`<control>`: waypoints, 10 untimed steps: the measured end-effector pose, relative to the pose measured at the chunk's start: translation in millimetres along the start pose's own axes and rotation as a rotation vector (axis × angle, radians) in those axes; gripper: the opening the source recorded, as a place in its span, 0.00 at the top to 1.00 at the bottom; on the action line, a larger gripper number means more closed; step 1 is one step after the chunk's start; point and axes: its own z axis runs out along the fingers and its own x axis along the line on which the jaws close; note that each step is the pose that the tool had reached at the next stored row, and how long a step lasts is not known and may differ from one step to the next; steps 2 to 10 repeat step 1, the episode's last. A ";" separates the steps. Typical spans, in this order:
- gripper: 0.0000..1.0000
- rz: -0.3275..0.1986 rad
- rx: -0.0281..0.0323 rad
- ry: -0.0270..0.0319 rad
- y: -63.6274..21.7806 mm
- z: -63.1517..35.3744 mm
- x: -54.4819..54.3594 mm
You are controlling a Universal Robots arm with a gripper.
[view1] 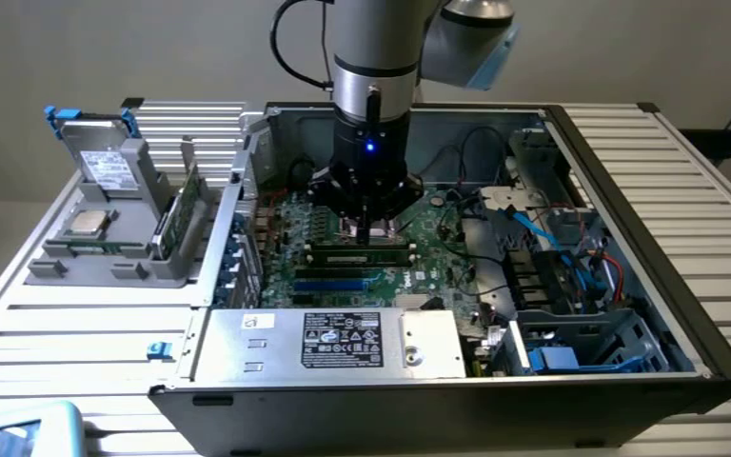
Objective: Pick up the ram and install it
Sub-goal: 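Press down the ram until it locks into place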
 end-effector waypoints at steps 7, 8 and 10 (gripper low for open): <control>0.89 0.000 0.0000 0.0000 0.0 0.0 0.0; 0.89 0.000 0.0000 0.0000 0.0 0.0 0.0; 0.89 0.000 0.0000 0.0000 0.0 0.0 0.0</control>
